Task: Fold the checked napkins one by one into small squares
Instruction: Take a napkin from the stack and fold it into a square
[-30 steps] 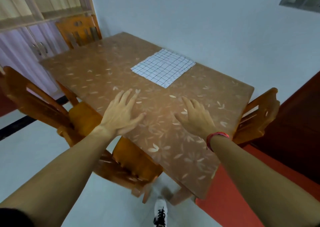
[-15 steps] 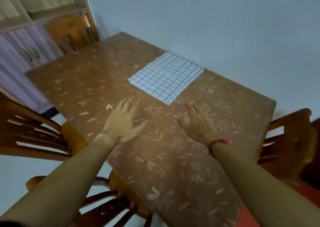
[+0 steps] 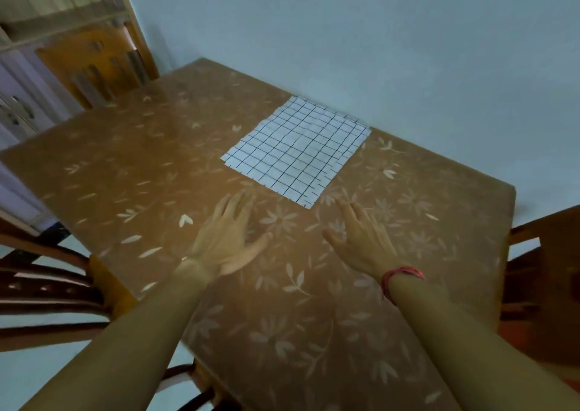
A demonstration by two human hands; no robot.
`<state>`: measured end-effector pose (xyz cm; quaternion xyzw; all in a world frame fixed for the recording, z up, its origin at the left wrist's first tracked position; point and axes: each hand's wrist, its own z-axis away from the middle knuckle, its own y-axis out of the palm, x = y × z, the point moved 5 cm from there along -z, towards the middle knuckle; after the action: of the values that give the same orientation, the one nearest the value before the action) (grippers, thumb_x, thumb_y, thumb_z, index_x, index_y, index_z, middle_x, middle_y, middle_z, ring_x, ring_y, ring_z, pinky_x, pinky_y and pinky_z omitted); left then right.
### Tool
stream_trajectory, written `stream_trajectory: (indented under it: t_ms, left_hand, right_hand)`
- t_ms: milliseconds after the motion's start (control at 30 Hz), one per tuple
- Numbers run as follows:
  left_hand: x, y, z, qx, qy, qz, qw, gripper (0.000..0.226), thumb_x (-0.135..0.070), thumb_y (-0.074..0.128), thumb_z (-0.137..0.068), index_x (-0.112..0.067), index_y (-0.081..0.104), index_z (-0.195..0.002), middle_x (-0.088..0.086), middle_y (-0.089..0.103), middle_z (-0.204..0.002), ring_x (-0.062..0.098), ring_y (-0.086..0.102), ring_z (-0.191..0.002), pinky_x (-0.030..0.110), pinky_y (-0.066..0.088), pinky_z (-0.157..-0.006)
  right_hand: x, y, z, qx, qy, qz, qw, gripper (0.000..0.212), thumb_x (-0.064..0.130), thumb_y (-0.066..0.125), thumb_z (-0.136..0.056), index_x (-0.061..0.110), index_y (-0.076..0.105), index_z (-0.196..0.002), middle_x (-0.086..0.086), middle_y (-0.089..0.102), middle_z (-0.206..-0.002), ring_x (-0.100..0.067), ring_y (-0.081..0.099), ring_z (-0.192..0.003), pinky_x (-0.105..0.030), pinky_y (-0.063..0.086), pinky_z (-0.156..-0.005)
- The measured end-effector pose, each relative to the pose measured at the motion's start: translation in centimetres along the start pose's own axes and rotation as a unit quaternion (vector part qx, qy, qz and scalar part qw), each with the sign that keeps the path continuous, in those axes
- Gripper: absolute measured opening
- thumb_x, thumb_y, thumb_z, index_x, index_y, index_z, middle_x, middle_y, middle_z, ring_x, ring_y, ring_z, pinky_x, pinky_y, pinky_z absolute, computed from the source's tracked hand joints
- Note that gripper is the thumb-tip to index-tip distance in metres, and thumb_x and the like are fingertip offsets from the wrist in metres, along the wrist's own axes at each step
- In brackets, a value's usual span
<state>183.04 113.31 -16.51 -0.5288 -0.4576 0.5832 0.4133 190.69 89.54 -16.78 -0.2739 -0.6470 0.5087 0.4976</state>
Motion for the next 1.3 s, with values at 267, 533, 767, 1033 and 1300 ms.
stream_trajectory:
  t_ms: [267, 533, 767, 1033, 1300]
  left_hand:
    - [2.8, 5.6, -8.4, -0.003, -0.009, 0.000, 1.000, 0.074, -0.065, 0.042, -0.086, -0.027, 0.020, -0.146, -0.001, 0.020, -0.154, 0.021, 0.015, -0.143, 0.050, 0.043, -0.101]
    - [4.3, 11.6, -16.6, 0.032, 0.008, 0.005, 0.999, 0.086, -0.074, 0.031, -0.084, -0.024, 0.015, -0.152, 0.002, 0.006, -0.161, 0.023, 0.002, -0.148, 0.048, 0.025, -0.115]
    - [4.9, 15.7, -21.6, 0.034, 0.017, -0.002, 0.999, 0.085, -0.072, 0.034, -0.086, -0.024, 0.013, -0.153, 0.000, 0.005, -0.162, 0.024, -0.001, -0.148, 0.045, 0.015, -0.118]
    - [4.2, 18.0, -23.9, 0.005, 0.005, 0.028, 1.000, 0.079, -0.068, 0.038, -0.088, -0.027, 0.018, -0.152, 0.000, 0.009, -0.162, 0.024, -0.001, -0.148, 0.042, 0.010, -0.120]
    - [3.6, 18.0, -23.8, -0.067, 0.010, 0.043, 0.997, 0.052, -0.051, 0.045, -0.095, -0.025, 0.047, -0.140, 0.003, 0.035, -0.153, 0.023, 0.021, -0.144, 0.037, 0.020, -0.116]
  right_hand:
    - [-2.1, 4.8, -7.5, 0.008, 0.003, 0.028, 1.000, 0.063, 0.058, 0.040, -0.085, 0.030, 0.029, -0.140, 0.001, 0.040, -0.141, -0.023, 0.043, -0.126, -0.045, 0.041, -0.101]
    - [-3.8, 10.5, -15.2, 0.025, 0.002, 0.058, 0.998, 0.066, 0.058, 0.040, -0.089, 0.029, 0.023, -0.147, -0.004, 0.034, -0.148, -0.025, 0.033, -0.134, -0.049, 0.023, -0.111]
    - [-5.4, 14.1, -19.6, 0.017, -0.004, 0.071, 0.997, 0.067, 0.058, 0.039, -0.091, 0.028, 0.020, -0.148, -0.007, 0.027, -0.153, -0.026, 0.028, -0.140, -0.051, 0.025, -0.112]
    - [-6.1, 16.1, -21.3, -0.002, -0.047, 0.092, 0.995, 0.069, 0.059, 0.038, -0.090, 0.027, 0.021, -0.148, -0.004, 0.020, -0.157, -0.021, 0.011, -0.147, -0.045, 0.016, -0.117]
    - [-5.9, 16.0, -22.0, -0.064, -0.089, 0.060, 0.992, 0.035, 0.047, 0.049, -0.091, 0.029, 0.059, -0.119, 0.010, 0.058, -0.114, -0.013, 0.045, -0.120, -0.038, 0.033, -0.105]
